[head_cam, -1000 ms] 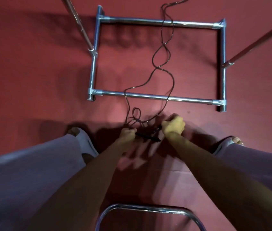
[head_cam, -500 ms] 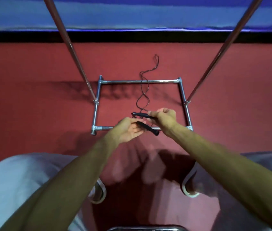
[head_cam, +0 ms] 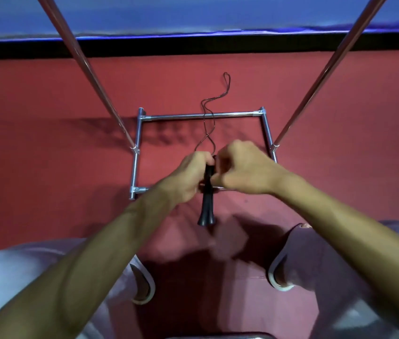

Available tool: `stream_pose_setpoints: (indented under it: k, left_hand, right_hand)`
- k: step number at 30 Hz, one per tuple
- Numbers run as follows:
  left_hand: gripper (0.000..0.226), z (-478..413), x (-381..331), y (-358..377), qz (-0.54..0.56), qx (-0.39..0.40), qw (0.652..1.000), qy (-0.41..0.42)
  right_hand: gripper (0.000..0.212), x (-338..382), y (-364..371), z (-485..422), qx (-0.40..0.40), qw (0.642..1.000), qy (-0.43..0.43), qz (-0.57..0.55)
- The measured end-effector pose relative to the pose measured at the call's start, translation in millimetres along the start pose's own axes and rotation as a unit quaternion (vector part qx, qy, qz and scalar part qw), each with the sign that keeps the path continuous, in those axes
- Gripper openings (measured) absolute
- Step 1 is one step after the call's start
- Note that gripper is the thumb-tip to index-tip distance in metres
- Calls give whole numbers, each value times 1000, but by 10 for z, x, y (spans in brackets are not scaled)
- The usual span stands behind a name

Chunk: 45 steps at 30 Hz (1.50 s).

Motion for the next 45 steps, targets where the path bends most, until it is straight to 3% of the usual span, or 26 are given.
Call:
stream_pose_setpoints:
  k: [2,4,6,7,9,12,15,18,20,21,22,24,25,27,28,30,32,33,35,38,40,45]
  left_hand:
    - [11,121,-158,-54,-17,72,996,39]
    - [8,275,-340,-105,-41,153,983,91]
    - [10,422,-453,-195,-49,199,970,128]
    - [12,492,-483,-258,-53,199,968,142]
    - [12,584,-513,-432,-62,159,972,162]
    - [12,702,-579,-745,-81,61,980,169]
    - [14,753,-649,-1089,-11,7,987,163]
    - [15,692,-505,-1563,101,-83,982,135]
    - [48,604,-343,-1833,123,-170,973,92]
    - [50,621,-325,-1866,135,-200,967,79]
    - [37,664,-332,-1824,135,-219,964,73]
    - [11,712,-429,-1629,46,-242,967,64]
    - [16,694,-468,-1583,-23,-275,959,63]
    - [12,724,-535,-1378,-213,-309,921,100]
    - [5,726,-538,-1249,-284,-277,909,126]
    - [26,756,-511,-955,-330,-125,921,162]
    - [46,797,-481,-689,-420,3,884,206]
    - [51,800,-463,-608,-447,42,869,208]
    - [50,828,-455,-560,-455,60,870,181]
    - [46,797,-474,-458,-445,53,877,176]
    - [31,762,-464,-342,-411,75,886,201]
    - [25,689,-428,-367,-388,18,878,280]
  right_hand:
    - [38,-65,-172,-50,-52,996,-39,-54]
    - [57,-57,-198,-138,57,984,-74,-151]
    - [38,-62,-108,-182,197,945,-73,-252]
    - [27,-103,-85,-198,229,934,-62,-266]
    - [9,-197,-119,-200,218,944,-43,-242]
    - [30,-401,-320,-202,81,982,-69,-159]
    - [24,-601,-575,-195,-54,992,-115,-18]
    - [26,-866,-759,-186,-130,989,-74,19]
    - [31,-1042,-809,-164,-173,984,-27,42]
    - [34,-1100,-822,-153,-197,979,-2,54]
    - [40,-1121,-829,-135,-220,973,32,60]
    - [54,-1032,-834,-133,-242,966,83,-40]
    - [57,-928,-821,-124,-229,953,95,-173]
    - [52,-616,-762,-49,-101,910,143,-375]
    - [49,-445,-705,25,3,911,161,-379]
    - [47,-170,-530,186,204,936,170,-229]
    - [43,-27,-350,245,271,947,172,-32]
    - [39,30,-292,213,242,954,172,43]
    - [32,128,-216,102,166,965,156,132]
    - [29,182,-126,-20,89,980,146,102]
    - [30,197,-103,-55,52,986,132,83]
    - [23,93,-85,-86,39,994,93,39]
Point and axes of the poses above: each hand's wrist, its own z-axis away from the middle knuckle, its own y-axis out of the palm, x = y × z, the point moved 2 cm from there along -z, towards the middle knuckle, and after that the axes turned 15 degrees about -z, right-handed, at the moved point
